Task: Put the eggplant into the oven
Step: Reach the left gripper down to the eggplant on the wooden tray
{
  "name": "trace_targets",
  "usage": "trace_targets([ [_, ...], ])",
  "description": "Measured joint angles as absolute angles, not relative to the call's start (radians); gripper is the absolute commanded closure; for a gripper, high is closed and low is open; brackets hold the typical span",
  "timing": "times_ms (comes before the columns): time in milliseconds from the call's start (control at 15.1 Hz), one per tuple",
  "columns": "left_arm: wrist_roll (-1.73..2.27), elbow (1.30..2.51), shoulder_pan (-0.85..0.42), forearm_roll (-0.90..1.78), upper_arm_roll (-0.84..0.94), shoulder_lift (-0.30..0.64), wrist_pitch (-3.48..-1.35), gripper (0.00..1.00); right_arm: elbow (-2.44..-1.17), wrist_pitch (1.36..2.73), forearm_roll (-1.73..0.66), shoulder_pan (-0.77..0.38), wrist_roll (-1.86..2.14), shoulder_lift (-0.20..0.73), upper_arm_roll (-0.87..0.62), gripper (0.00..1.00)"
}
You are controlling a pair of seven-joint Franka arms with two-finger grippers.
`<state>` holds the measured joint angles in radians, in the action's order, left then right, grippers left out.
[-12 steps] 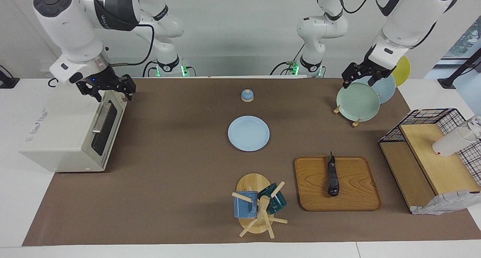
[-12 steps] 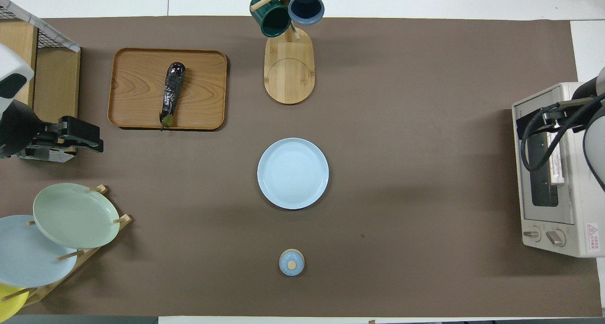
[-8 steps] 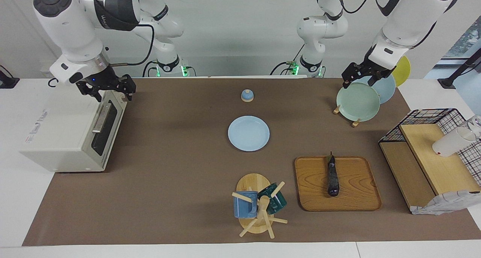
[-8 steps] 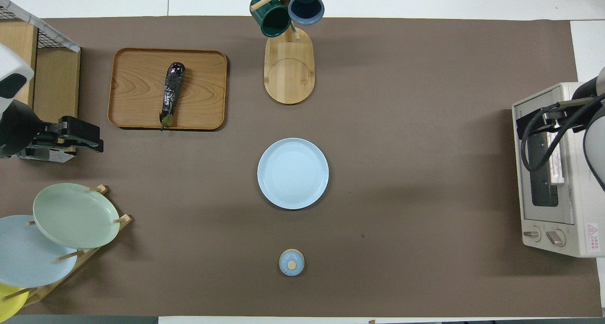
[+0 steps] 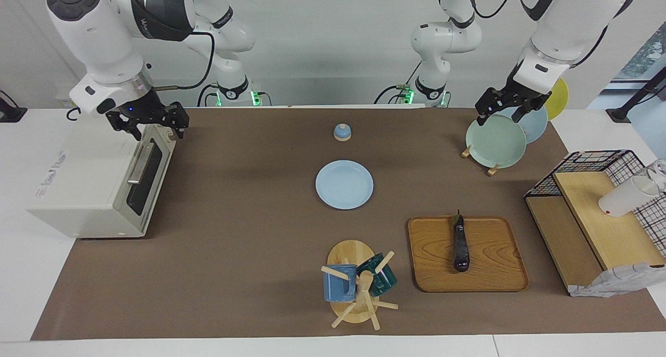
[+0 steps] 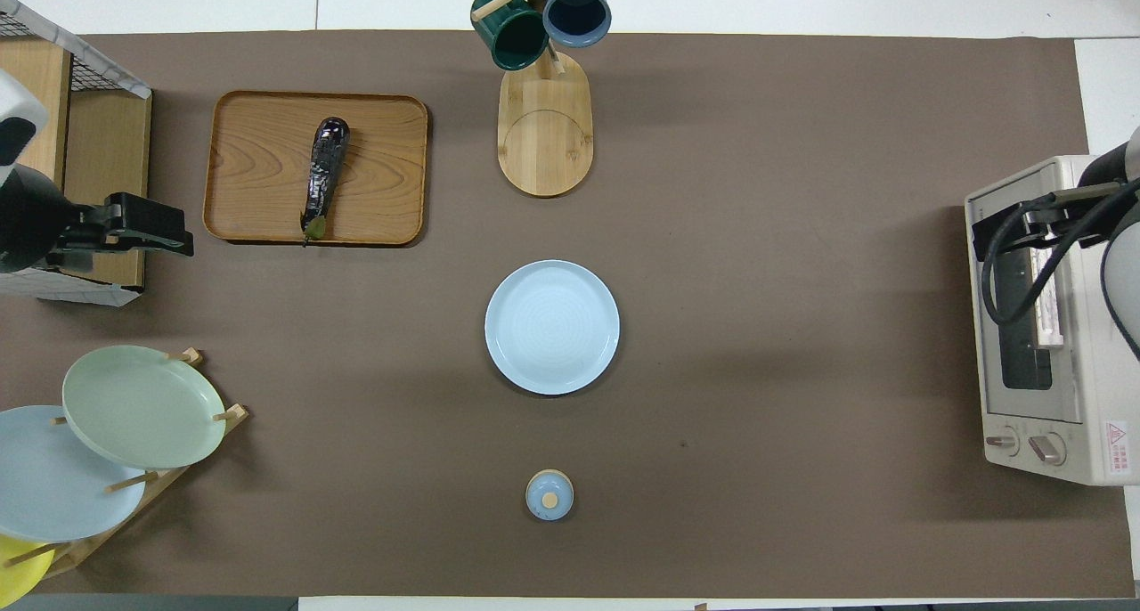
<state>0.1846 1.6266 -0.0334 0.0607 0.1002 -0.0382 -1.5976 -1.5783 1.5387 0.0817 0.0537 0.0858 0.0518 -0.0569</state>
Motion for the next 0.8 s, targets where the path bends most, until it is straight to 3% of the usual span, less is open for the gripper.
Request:
trace_targets([
  [199,0.172,1.631,-0.033,0.061,0.1,0.007,-1.648,0.0,-1.578,1.539,0.082,0.053,0.086,0.052,-0.057,0.0],
  [465,0.087,1.585,-0.033,0.061,0.1,0.216,-1.751,0.0,-1.579,1.568,0.082,0.053,0.086,0.052,-0.057,0.02],
  [531,0.058,1.561,-0.033,0.061,0.1,0.282,-1.783,0.0,-1.582,1.582,0.082,0.053,0.086,0.052,-0.057,0.4],
  [598,0.032,1.54,-0.033,0.061,0.1,0.338,-1.814,0.0,-1.586,1.596,0.082,0.054,0.086,0.052,-0.057,0.7],
  [664,0.011,1.523,-0.034,0.061,0.1,0.388,-1.846,0.0,-1.593,1.609,0.081,0.054,0.086,0.052,-0.057,0.88],
  [731,-0.001,1.504,-0.034,0.061,0.102,0.434,-1.874,0.0,-1.604,1.623,0.081,0.056,0.087,0.051,-0.057,1.0],
  [797,-0.009,1.477,-0.035,0.061,0.104,0.48,-1.894,0.0,-1.62,1.642,0.081,0.059,0.092,0.049,-0.055,1.0],
])
